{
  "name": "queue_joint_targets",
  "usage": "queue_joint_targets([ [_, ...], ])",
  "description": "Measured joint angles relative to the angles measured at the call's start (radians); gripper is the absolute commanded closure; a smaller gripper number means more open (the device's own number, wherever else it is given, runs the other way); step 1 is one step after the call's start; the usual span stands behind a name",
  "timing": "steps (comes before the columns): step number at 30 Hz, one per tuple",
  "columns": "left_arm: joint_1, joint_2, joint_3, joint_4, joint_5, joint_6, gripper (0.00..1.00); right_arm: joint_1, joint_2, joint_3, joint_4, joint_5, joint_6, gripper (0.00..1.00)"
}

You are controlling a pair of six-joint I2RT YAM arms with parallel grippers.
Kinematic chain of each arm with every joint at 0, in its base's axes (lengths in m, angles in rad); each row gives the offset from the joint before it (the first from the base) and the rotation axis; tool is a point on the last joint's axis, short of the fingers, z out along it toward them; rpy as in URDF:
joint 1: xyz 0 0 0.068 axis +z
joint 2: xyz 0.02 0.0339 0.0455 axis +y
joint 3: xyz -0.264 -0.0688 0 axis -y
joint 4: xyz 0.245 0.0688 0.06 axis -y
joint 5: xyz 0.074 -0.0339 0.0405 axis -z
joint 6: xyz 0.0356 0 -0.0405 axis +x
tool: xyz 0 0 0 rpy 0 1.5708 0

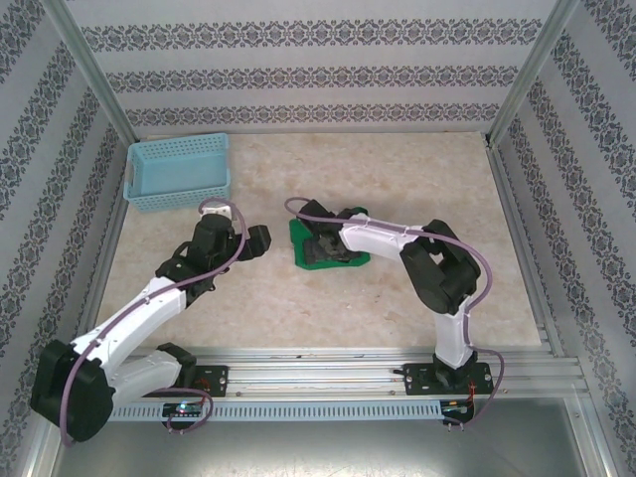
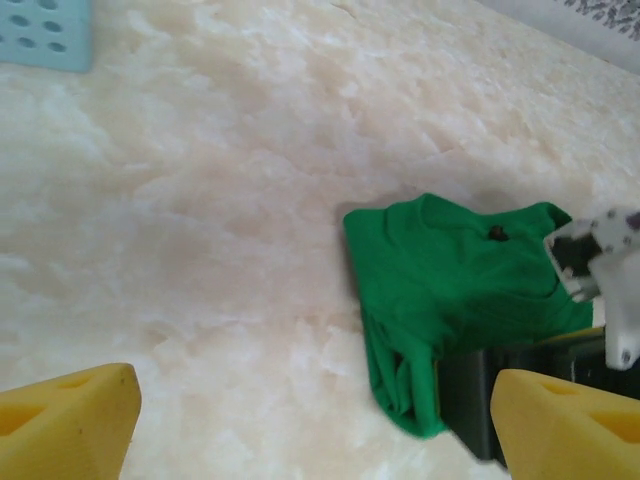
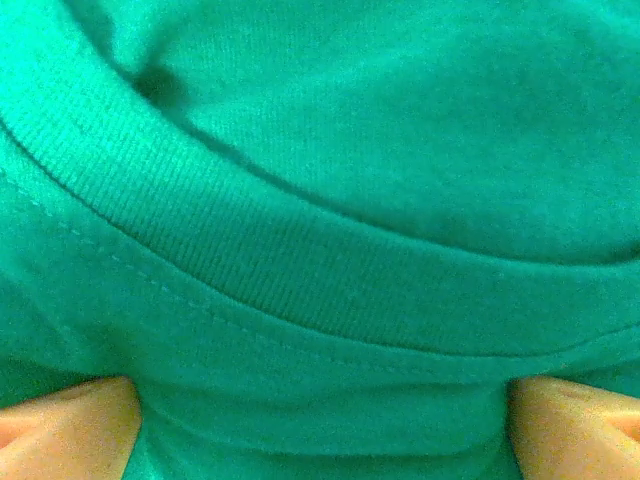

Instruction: Fold the inside-out t-shirt

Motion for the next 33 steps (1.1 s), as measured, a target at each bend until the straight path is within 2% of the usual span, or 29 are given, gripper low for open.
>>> queue_joint_targets([
  [4,0.000,-0.042,-0.029,0.000,-0.023,0.020,0.06,-0.101,0.028,0.044,-0.001,0.001,-0.052,0.07],
  [10,0.000,-0.098,-0.045,0.000,-0.052,0.057,0.06,-0.315,0.061,0.111,-0.042,-0.003,-0.175,0.08],
  [12,0.000,-0.116,-0.048,0.000,-0.060,0.069,0.06,-0.380,0.098,0.172,-0.072,-0.010,-0.223,0.18],
  [15,0.000,-0.142,-0.053,-0.001,-0.074,0.080,0.06,-0.463,0.132,0.229,-0.090,-0.044,-0.275,0.16],
  [27,0.000,-0.176,-0.068,-0.002,-0.097,0.101,0.06,-0.654,0.137,0.255,-0.142,-0.017,-0.428,0.09],
  [31,0.004,-0.175,-0.075,0.000,-0.097,0.101,0.05,-0.702,0.170,0.305,-0.145,0.010,-0.467,0.08],
  [32,0.005,-0.173,-0.077,0.000,-0.098,0.102,0.06,-0.714,0.184,0.324,-0.145,0.014,-0.476,0.11],
  [33,0.005,-0.169,-0.081,0.002,-0.098,0.102,0.05,-0.726,0.198,0.345,-0.146,0.018,-0.489,0.09],
])
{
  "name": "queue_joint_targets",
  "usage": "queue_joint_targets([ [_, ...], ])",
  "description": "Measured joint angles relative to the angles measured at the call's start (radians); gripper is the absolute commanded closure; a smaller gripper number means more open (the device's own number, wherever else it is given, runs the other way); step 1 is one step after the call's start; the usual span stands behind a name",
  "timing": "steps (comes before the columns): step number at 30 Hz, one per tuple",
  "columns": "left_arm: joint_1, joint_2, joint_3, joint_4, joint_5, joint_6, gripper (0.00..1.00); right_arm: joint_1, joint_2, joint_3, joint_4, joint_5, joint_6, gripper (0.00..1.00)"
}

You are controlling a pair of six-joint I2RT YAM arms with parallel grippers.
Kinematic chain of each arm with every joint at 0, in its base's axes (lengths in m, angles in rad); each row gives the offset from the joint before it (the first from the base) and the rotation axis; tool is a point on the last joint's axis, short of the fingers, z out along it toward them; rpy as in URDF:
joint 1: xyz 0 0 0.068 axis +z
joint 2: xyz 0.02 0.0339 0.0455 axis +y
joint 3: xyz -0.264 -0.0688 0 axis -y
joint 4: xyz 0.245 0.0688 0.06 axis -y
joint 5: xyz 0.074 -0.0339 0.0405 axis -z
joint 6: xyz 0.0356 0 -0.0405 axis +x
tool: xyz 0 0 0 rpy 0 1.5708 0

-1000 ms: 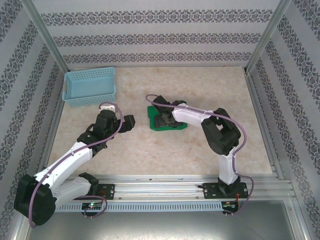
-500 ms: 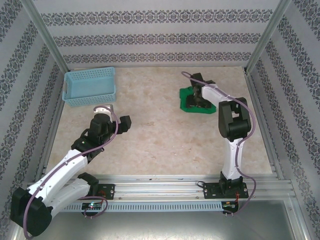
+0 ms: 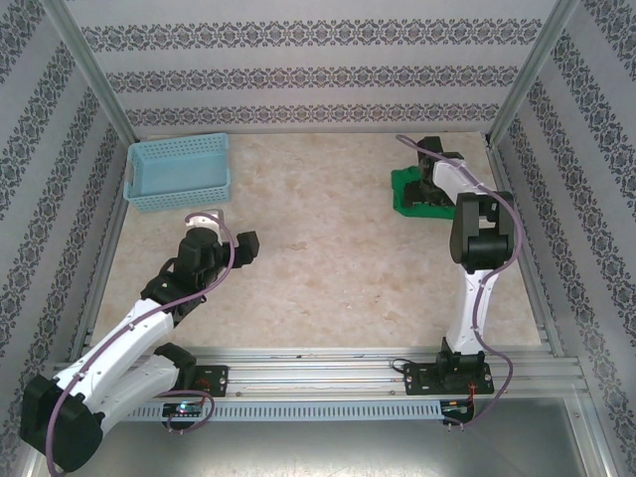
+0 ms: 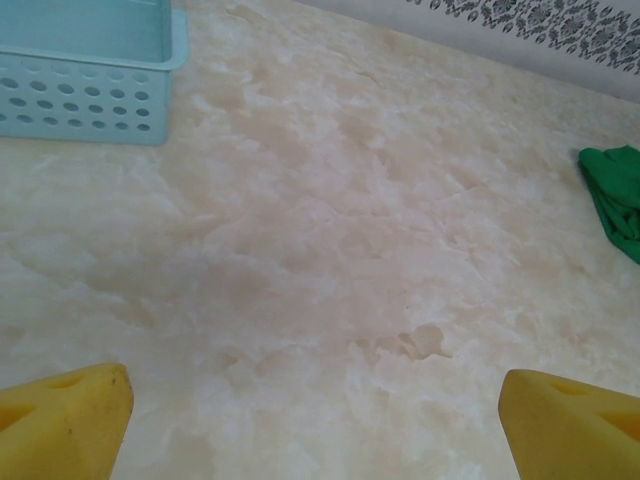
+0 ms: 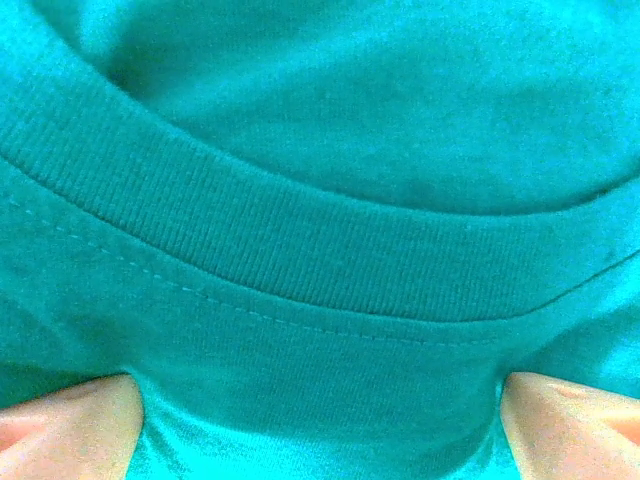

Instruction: Fold the inside-out t-shirt

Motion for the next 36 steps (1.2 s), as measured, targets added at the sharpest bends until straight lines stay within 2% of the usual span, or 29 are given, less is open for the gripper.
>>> queue_joint_targets([
  [10,0.002,0.056,-0.036,0.061,-0.022,0.019,0.06,-0.092,0.182,0.313,-0.072,-0.011,-0.037,0.04],
  [18,0.002,0.101,-0.036,0.080,-0.039,0.045,0.05,-0.096,0.370,0.661,-0.183,-0.010,-0.085,0.02],
  [22,0.002,0.104,-0.036,0.080,-0.063,0.056,0.05,-0.098,0.409,0.740,-0.221,-0.014,-0.094,0.02],
  [26,0.002,0.104,-0.036,0.083,-0.085,0.062,0.04,-0.098,0.409,0.748,-0.239,-0.014,-0.103,0.02],
  [28,0.002,0.104,-0.036,0.087,-0.096,0.063,0.01,-0.098,0.395,0.722,-0.235,-0.016,-0.104,0.02],
  [31,0.002,0.104,-0.036,0.088,-0.125,0.064,0.00,-0.098,0.304,0.567,-0.192,-0.023,-0.103,0.02],
  [36,0.004,0.107,-0.035,0.086,-0.204,0.064,0.00,-0.097,0.061,0.283,-0.106,-0.045,-0.102,0.02],
])
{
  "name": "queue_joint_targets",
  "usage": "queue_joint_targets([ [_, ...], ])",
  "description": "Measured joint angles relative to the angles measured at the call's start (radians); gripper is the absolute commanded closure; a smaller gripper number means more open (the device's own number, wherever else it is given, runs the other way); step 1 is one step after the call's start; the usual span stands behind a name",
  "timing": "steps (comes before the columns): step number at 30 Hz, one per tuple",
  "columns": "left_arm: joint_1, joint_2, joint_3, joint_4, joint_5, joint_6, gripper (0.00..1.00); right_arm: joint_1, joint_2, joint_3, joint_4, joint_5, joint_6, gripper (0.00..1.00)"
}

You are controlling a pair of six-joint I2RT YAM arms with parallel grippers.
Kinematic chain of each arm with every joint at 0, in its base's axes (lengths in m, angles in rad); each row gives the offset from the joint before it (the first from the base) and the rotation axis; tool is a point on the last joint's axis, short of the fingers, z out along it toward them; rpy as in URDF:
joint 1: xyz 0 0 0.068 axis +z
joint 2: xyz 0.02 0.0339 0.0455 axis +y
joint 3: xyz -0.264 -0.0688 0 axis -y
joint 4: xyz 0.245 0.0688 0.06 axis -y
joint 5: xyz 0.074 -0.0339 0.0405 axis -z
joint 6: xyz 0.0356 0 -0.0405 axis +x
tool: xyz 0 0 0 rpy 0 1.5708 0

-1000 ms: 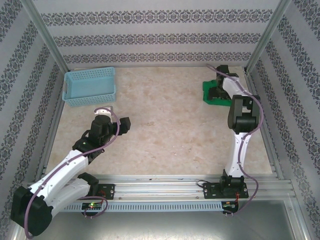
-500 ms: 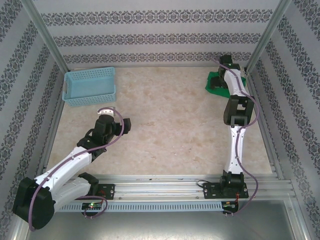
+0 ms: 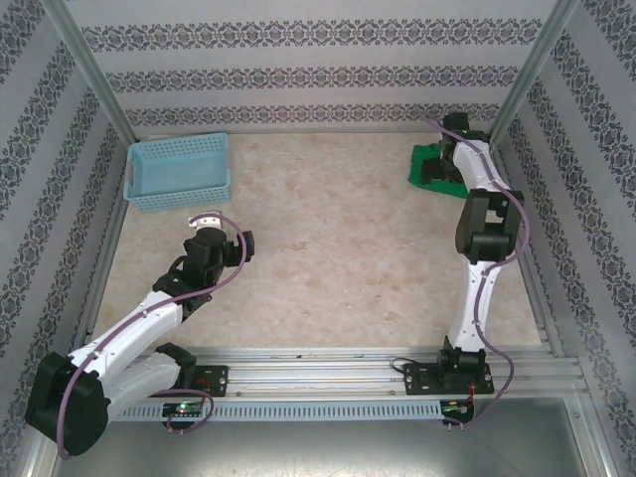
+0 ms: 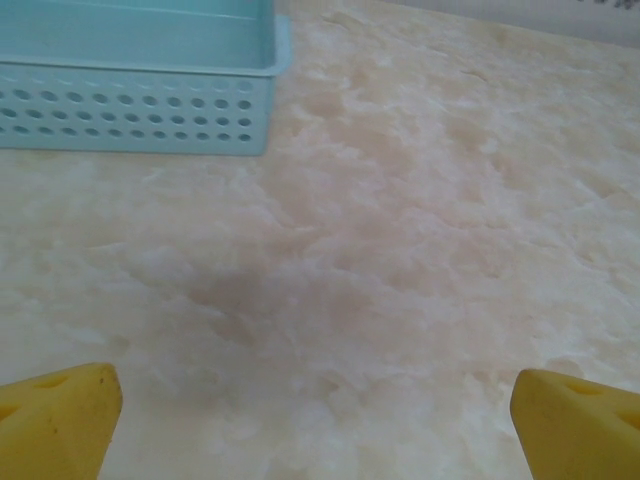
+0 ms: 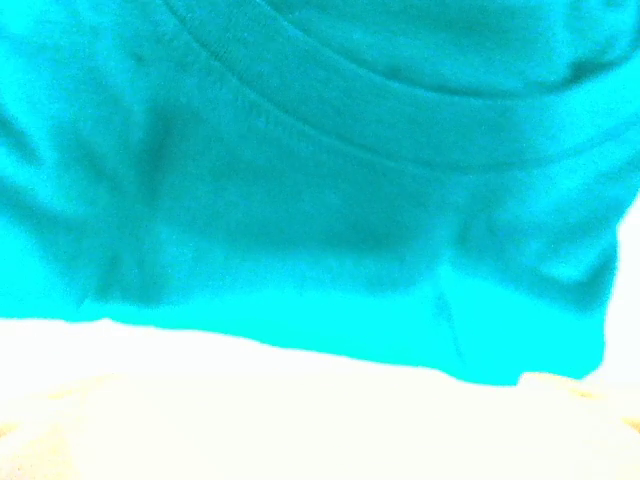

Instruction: Fold the inside-out t-shirt

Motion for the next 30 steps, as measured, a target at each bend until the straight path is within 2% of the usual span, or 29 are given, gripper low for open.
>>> queue_joint_targets([
  [5,0.005,0.009,0.010,-0.007,-0.116,0.008,0.00,0.027,-0.248,-0.228,0.126,-0.005,0.020,0.02],
  [10,0.014,0.009,0.010,0.022,-0.256,0.072,0.00,0.121,-0.525,-0.557,0.284,-0.016,0.102,0.02],
  [16,0.047,0.063,-0.054,0.257,-0.389,0.188,0.00,0.234,-0.838,-0.914,0.493,0.003,0.182,0.02],
  [22,0.075,0.237,-0.123,0.520,-0.433,0.343,0.00,0.242,-1.103,-1.264,0.820,0.055,0.167,0.02],
  [25,0.108,0.305,-0.174,0.643,-0.413,0.389,0.00,0.241,-1.151,-1.407,0.971,0.085,0.134,0.02],
  [30,0.175,0.375,-0.212,0.752,-0.319,0.422,0.00,0.208,-1.054,-1.481,1.134,0.100,0.103,0.02],
])
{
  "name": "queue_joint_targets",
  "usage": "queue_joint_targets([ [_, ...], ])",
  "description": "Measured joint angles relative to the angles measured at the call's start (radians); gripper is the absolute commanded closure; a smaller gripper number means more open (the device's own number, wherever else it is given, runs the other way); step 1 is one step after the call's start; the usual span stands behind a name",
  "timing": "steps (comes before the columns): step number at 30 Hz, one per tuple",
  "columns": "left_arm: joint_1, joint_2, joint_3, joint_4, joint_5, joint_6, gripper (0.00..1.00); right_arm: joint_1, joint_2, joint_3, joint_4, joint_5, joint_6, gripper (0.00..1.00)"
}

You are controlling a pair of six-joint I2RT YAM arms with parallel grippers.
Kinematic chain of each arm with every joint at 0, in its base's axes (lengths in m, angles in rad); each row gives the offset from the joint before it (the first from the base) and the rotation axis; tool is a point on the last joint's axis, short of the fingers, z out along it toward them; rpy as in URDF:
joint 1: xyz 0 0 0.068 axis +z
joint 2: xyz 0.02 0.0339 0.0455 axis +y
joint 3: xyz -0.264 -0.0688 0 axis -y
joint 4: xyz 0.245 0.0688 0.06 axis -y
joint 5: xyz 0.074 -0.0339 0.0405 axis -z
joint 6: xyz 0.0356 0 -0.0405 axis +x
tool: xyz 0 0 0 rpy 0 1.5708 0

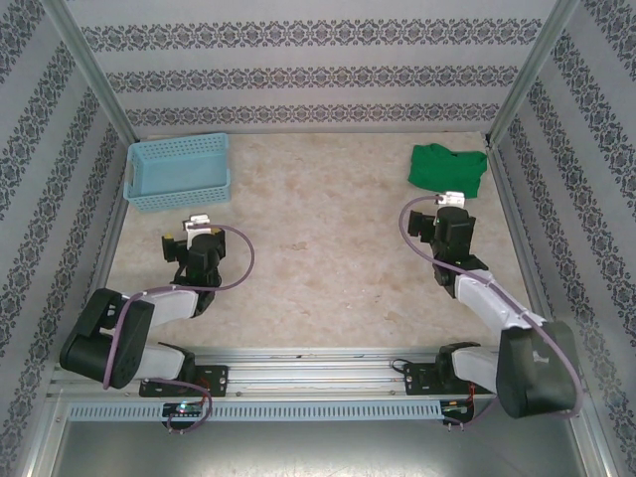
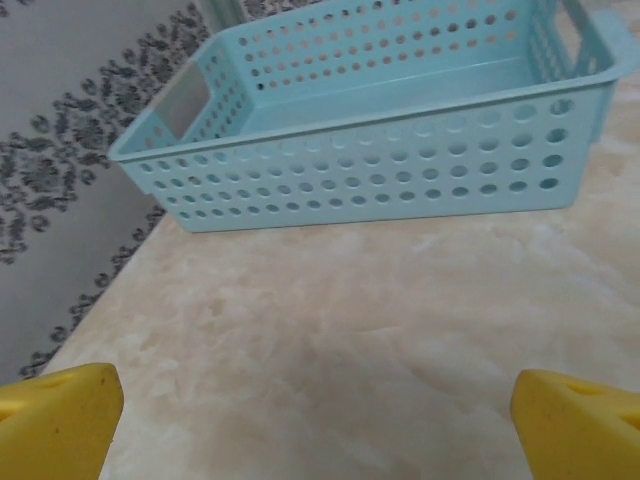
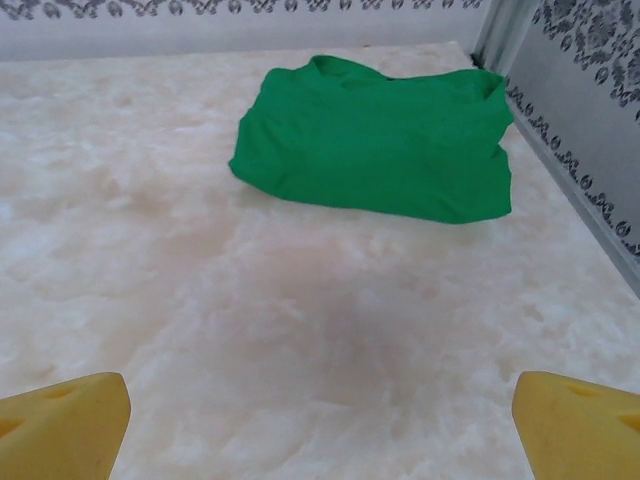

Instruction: Fold the inside-out t-shirt

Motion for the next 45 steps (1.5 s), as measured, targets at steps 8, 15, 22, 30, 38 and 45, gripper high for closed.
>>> queue_joint_targets([
  [8,0.149,0.190,-0.017,0.275,0.281,0.009,0.00,-0.014,0.079,-0.114,0.228,-0.048,-0.036,0.02],
  [15,0.174,0.241,0.014,0.290,0.396,0.005,0.00,-0.058,0.106,-0.125,0.367,-0.105,-0.052,0.02],
  [22,0.188,0.241,0.036,0.287,0.436,-0.003,0.00,-0.072,0.141,-0.150,0.457,-0.152,-0.053,0.02],
  [30,0.189,0.241,0.036,0.287,0.446,-0.004,0.00,-0.090,0.298,-0.171,0.575,-0.189,-0.056,0.02],
  [38,0.189,0.241,0.036,0.287,0.446,-0.004,0.00,-0.090,0.314,-0.138,0.576,-0.193,-0.059,0.02],
  [45,0.189,0.241,0.036,0.287,0.446,-0.004,0.00,-0.081,0.314,-0.138,0.578,-0.148,-0.059,0.02],
])
